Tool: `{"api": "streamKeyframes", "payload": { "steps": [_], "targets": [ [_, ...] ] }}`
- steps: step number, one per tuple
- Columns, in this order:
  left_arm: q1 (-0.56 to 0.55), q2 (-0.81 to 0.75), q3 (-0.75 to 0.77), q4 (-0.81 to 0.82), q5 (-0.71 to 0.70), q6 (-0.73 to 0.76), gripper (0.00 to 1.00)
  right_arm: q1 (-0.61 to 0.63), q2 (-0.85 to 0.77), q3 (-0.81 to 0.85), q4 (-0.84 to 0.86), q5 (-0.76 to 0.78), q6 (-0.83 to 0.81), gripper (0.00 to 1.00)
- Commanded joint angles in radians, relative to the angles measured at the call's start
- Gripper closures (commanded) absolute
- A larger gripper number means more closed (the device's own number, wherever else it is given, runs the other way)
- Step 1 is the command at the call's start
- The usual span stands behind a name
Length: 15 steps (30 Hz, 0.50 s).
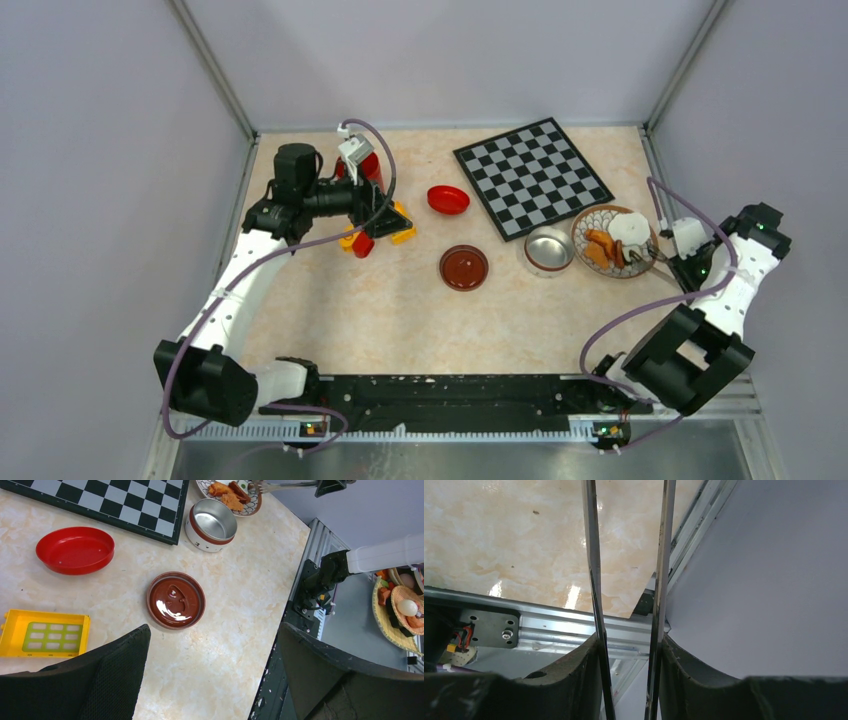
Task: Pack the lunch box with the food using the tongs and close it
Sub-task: Pick up the fake food from the plate.
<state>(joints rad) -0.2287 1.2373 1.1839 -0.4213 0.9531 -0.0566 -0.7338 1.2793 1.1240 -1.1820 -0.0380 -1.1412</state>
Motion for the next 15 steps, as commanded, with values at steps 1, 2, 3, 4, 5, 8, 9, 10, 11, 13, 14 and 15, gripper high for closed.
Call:
{"api": "streamKeyframes", "payload": {
  "steps": [1, 2, 3, 4, 5, 8, 9, 10, 11, 13, 14, 15],
  "targets": [
    [0.005, -0.002, 0.028, 0.013, 0.022, 0.010, 0.01, 0.031, -0.006, -0.004, 0.043, -0.006, 0.021, 0.61],
    [0.005, 0.000, 0.027, 0.013, 0.022, 0.009, 0.01, 0.038, -0.005, -0.008, 0.045, -0.004, 0.026, 0.61],
    [0.005, -0.001, 0.028, 0.012, 0.022, 0.009, 0.01, 0.045, -0.005, -0.010, 0.048, -0.002, 0.029, 0.61],
    [0.005, 0.000, 0.027, 0.013, 0.022, 0.009, 0.01, 0.052, -0.003, -0.012, 0.051, 0.001, 0.032, 0.61],
    [0.005, 0.000, 0.029, 0.013, 0.022, 0.008, 0.01, 0.057, -0.002, -0.012, 0.054, 0.003, 0.036, 0.61],
    [0.005, 0.000, 0.028, 0.014, 0.022, 0.008, 0.01, 0.070, 0.005, -0.010, 0.051, 0.000, 0.042, 0.61],
    [0.005, 0.000, 0.027, 0.015, 0.022, 0.008, 0.01, 0.072, 0.005, -0.008, 0.046, -0.003, 0.042, 0.61],
    [0.004, -0.002, 0.026, 0.015, 0.022, 0.008, 0.01, 0.074, 0.006, -0.006, 0.040, -0.006, 0.041, 0.61],
    [0.005, -0.001, 0.026, 0.015, 0.021, 0.008, 0.01, 0.074, 0.005, -0.003, 0.031, -0.011, 0.038, 0.61],
    [0.005, -0.001, 0.024, 0.016, 0.020, 0.008, 0.01, 0.074, 0.001, 0.000, 0.017, -0.015, 0.028, 0.61],
    [0.005, -0.001, 0.023, 0.017, 0.022, 0.007, 0.01, 0.074, -0.002, -0.002, 0.011, -0.014, 0.024, 0.61],
    [0.005, 0.001, 0.025, 0.019, 0.023, 0.005, 0.01, 0.074, -0.002, -0.005, 0.011, -0.013, 0.022, 0.61]
  ]
}}
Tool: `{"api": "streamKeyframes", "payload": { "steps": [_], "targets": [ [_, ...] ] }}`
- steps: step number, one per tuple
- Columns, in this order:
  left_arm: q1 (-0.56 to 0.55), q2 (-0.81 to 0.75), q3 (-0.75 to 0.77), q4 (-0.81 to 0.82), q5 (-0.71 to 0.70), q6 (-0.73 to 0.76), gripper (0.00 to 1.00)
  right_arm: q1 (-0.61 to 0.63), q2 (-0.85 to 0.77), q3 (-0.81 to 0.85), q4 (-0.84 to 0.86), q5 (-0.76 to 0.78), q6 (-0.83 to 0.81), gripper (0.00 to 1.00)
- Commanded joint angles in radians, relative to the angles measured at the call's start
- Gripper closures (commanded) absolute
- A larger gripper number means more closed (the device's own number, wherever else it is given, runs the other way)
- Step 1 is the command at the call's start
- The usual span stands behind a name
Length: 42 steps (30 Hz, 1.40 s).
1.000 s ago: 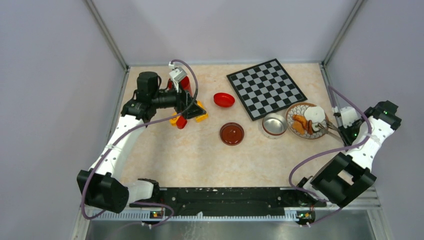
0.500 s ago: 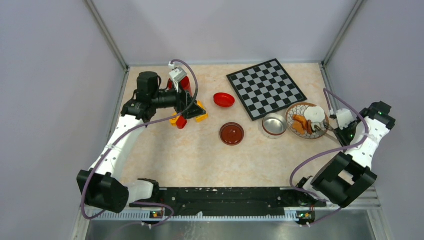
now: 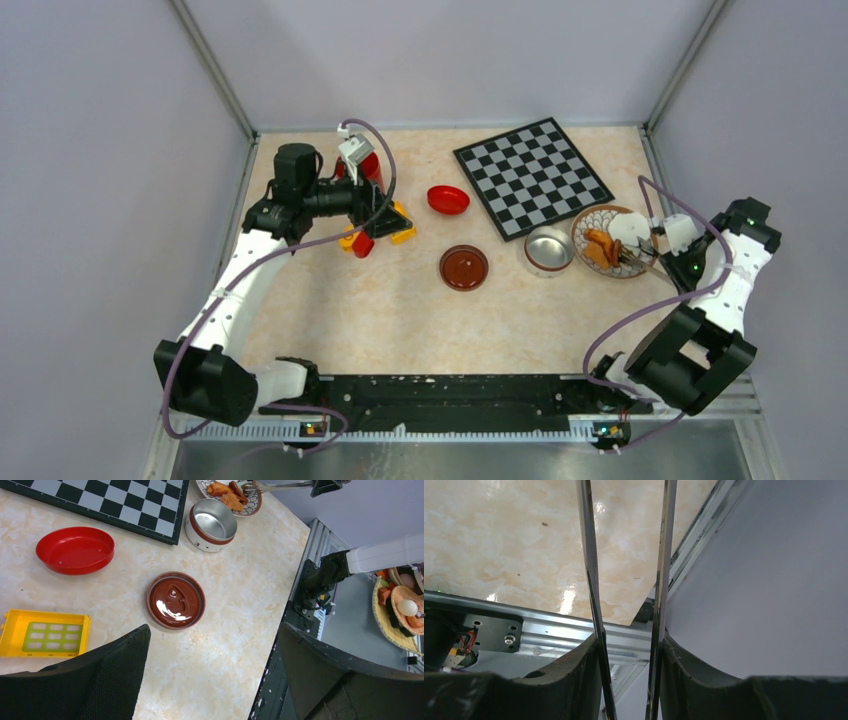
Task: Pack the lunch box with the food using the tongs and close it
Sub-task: Pick up the fake food from the plate.
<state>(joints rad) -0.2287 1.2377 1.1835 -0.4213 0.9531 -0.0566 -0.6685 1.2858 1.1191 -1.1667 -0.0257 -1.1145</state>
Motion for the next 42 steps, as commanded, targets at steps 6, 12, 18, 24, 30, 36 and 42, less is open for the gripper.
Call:
{"api": "streamKeyframes", "payload": {
  "steps": [6, 12, 18, 24, 30, 36, 42],
  "targets": [
    [0.005, 0.000, 0.026, 0.021, 0.027, 0.003, 0.01, 0.009, -0.003, -0.012, 0.016, 0.002, -0.002, 0.61],
    [0.005, -0.001, 0.021, 0.023, 0.027, 0.001, 0.01, 0.009, 0.014, -0.004, 0.015, 0.049, -0.033, 0.60],
    [0.005, -0.001, 0.022, 0.024, 0.027, 0.000, 0.01, 0.007, 0.045, 0.035, -0.019, 0.072, -0.071, 0.60],
    [0.005, 0.002, 0.023, 0.029, 0.032, -0.007, 0.01, 0.008, 0.061, 0.048, -0.014, 0.067, -0.083, 0.60],
    [0.005, 0.008, 0.023, 0.040, 0.038, -0.016, 0.01, 0.028, 0.077, 0.053, -0.006, 0.047, -0.068, 0.64],
    [0.005, 0.008, 0.020, 0.043, 0.034, -0.018, 0.01, 0.030, 0.077, 0.110, -0.043, 0.036, -0.062, 0.75],
    [0.005, 0.009, 0.020, 0.054, 0.038, -0.026, 0.01, 0.024, 0.047, 0.175, -0.097, 0.030, -0.075, 0.82]
  ]
}}
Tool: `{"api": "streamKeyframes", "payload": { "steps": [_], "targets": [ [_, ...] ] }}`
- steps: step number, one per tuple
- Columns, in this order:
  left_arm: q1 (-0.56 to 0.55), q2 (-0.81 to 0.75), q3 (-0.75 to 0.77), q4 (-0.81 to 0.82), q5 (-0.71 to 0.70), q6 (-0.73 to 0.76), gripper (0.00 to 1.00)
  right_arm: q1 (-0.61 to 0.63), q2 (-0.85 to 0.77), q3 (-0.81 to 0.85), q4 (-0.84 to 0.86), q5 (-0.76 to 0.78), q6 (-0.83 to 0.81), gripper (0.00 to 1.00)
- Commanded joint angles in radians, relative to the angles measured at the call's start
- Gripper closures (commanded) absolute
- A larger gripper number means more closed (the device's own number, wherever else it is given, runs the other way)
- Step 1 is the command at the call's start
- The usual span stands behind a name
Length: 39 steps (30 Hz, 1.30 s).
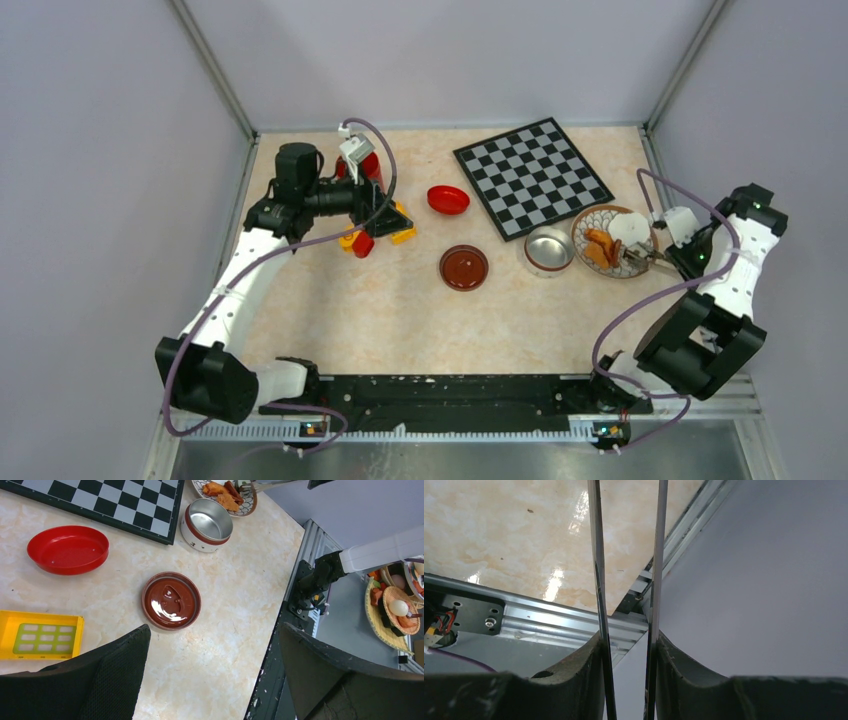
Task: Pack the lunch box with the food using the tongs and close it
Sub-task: Pick up the fake food from the plate, then place the fake food in the packing box.
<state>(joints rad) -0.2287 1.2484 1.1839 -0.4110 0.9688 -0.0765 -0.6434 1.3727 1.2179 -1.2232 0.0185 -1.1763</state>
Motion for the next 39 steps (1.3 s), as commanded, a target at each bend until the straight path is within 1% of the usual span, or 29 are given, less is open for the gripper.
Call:
{"api": "streamKeyframes", "payload": {
  "steps": [1, 3, 7, 10, 13, 17, 23, 25, 31, 39],
  "targets": [
    [0.005, -0.002, 0.020, 0.045, 0.023, -0.008, 0.01, -0.003, -0.043, 0.081, -0.044, -0.014, -0.016, 0.83],
    [0.005, -0.002, 0.018, 0.048, 0.024, -0.010, 0.01, -0.007, -0.051, 0.091, -0.055, -0.013, -0.017, 0.85],
    [0.005, -0.007, 0.014, 0.049, 0.017, -0.010, 0.01, -0.004, -0.058, 0.144, -0.099, -0.089, -0.010, 0.86],
    [0.005, -0.010, 0.009, 0.050, 0.008, -0.008, 0.01, 0.022, -0.061, 0.204, -0.160, -0.155, 0.012, 0.86],
    [0.005, -0.009, 0.008, 0.051, -0.002, -0.012, 0.01, 0.081, -0.068, 0.250, -0.209, -0.207, 0.048, 0.86],
    [0.005, -0.012, 0.005, 0.056, -0.002, -0.017, 0.01, 0.196, -0.084, 0.272, -0.243, -0.248, 0.120, 0.86],
    [0.006, -0.018, -0.009, 0.062, -0.007, -0.017, 0.01, 0.361, -0.121, 0.182, -0.212, -0.239, 0.203, 0.86],
    [0.006, -0.018, -0.010, 0.064, -0.006, -0.019, 0.01, 0.395, -0.124, 0.152, -0.194, -0.232, 0.227, 0.85],
    [0.008, -0.022, -0.009, 0.066, -0.006, -0.022, 0.01, 0.452, -0.117, 0.070, -0.142, -0.217, 0.259, 0.86],
    [0.011, -0.028, -0.015, 0.068, -0.010, -0.023, 0.01, 0.469, -0.102, -0.003, -0.059, -0.200, 0.285, 0.85]
  ]
}}
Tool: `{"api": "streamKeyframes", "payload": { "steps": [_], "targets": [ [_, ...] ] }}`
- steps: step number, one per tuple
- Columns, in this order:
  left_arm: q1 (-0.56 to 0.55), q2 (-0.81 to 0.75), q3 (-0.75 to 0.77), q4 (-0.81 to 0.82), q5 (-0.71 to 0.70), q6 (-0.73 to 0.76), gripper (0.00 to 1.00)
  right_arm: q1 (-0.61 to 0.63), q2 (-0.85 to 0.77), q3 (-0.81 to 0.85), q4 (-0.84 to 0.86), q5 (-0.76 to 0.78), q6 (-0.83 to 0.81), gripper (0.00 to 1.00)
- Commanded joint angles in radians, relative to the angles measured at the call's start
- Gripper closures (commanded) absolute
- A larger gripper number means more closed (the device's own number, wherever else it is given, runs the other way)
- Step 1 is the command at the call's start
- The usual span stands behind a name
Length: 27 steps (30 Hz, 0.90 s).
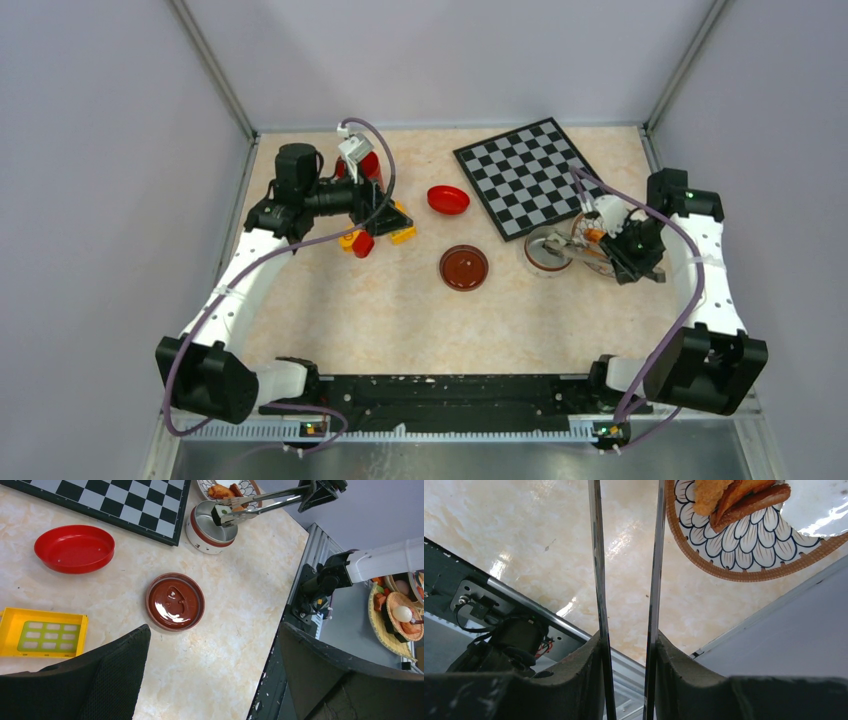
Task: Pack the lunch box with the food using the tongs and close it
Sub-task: Place the fake food in the packing box.
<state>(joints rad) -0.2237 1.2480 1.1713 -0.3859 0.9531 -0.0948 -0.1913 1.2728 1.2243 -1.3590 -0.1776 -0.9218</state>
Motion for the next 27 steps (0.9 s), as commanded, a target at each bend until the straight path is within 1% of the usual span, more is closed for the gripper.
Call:
{"api": "streamKeyframes", "payload": {
  "steps": [1, 4, 8, 12, 19, 24, 27],
  "targets": [
    [0.007, -0.027, -0.003, 0.042, 0.006, -0.005, 0.01, 0.020, -0.001, -0.017, 0.086, -0.001, 0.033, 0.85],
    [0.007, -0.027, -0.005, 0.042, 0.006, -0.005, 0.01, 0.030, 0.006, -0.037, 0.104, 0.008, 0.036, 0.83],
    [0.009, -0.029, -0.005, 0.042, 0.007, -0.005, 0.01, 0.033, 0.010, -0.044, 0.116, 0.012, 0.037, 0.76],
    [0.009, -0.031, -0.004, 0.043, 0.007, -0.004, 0.01, 0.038, 0.011, -0.039, 0.116, 0.016, 0.038, 0.73],
    [0.011, -0.030, -0.006, 0.044, 0.007, -0.005, 0.01, 0.041, 0.008, -0.034, 0.101, 0.012, 0.040, 0.63],
    [0.011, -0.030, -0.006, 0.045, 0.009, -0.007, 0.01, 0.041, 0.004, -0.032, 0.093, 0.017, 0.037, 0.59],
    [0.011, -0.033, -0.009, 0.047, 0.011, -0.008, 0.01, 0.041, 0.004, -0.022, 0.086, 0.011, 0.039, 0.61]
  ]
}}
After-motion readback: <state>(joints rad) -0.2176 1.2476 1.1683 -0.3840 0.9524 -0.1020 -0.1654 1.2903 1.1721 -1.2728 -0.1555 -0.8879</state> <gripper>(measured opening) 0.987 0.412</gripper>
